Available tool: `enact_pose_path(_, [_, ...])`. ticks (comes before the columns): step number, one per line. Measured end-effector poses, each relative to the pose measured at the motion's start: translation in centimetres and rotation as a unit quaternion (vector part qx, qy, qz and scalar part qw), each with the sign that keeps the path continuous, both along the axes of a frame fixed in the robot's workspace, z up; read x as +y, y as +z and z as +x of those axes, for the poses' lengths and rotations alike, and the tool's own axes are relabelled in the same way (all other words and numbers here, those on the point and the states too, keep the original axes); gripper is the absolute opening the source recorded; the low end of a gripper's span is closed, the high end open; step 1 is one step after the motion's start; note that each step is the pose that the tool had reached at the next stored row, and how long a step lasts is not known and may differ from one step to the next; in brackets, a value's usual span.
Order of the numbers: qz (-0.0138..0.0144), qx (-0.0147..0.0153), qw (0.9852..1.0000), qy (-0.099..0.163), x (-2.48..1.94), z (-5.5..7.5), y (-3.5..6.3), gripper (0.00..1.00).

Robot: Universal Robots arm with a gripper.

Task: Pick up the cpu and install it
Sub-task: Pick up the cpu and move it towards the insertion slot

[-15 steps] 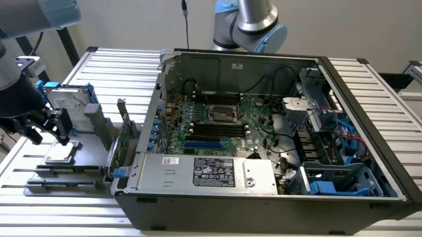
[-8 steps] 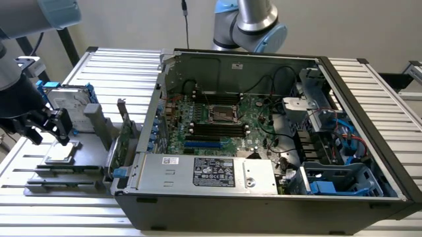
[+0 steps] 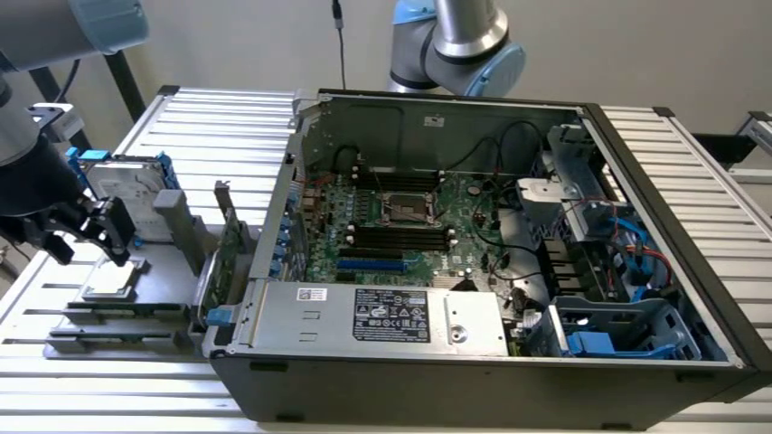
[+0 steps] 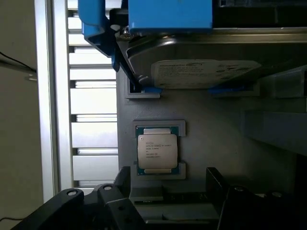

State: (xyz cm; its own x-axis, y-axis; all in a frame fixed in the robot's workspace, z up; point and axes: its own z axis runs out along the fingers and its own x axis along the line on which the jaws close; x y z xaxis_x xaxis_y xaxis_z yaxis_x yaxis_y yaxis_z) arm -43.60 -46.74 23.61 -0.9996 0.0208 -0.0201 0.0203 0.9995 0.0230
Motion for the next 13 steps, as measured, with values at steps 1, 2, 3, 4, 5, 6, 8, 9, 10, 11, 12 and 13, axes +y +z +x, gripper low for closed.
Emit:
enact_pose_path(1, [0.0001, -0.0002, 1.0000, 0.000, 0.00, 0.0, -0.10, 0.73])
enact_pose_path(2, [0.0001, -0.0002, 1.0000, 0.000, 0.00, 0.0, -0.25, 0.73])
enact_pose_path(3, [0.0001, -0.0002, 1.0000, 0.000, 0.00, 0.0, -0.44, 0.73])
enact_pose_path(4, [0.0001, -0.0001, 1.0000, 0.000, 0.00, 0.0, -0.61, 0.73])
enact_pose_path(5, [0.0001, -0.0001, 1.0000, 0.000, 0.00, 0.0, -0.80, 0.73])
enact_pose_path(6, [0.0001, -0.0001, 1.0000, 0.000, 0.00, 0.0, -0.97, 0.73])
enact_pose_path(8, [0.0001, -0.0002, 1.0000, 0.000, 0.00, 0.0, -1.34, 0.73])
enact_pose_path(9, [0.0001, -0.0001, 1.0000, 0.000, 0.00, 0.0, -1.51, 0.73])
enact_pose_path(10, [0.0001, -0.0001, 1.0000, 0.000, 0.00, 0.0, -1.71, 0.73])
enact_pose_path(11, [0.0001, -0.0002, 1.0000, 0.000, 0.00, 0.0, -1.89, 0.73])
enact_pose_path(12, [0.0001, -0.0001, 1.0000, 0.000, 0.00, 0.0, -2.07, 0.73])
enact_pose_path(13, [0.0001, -0.0001, 1.0000, 0.000, 0.01, -0.1, -2.24, 0.73])
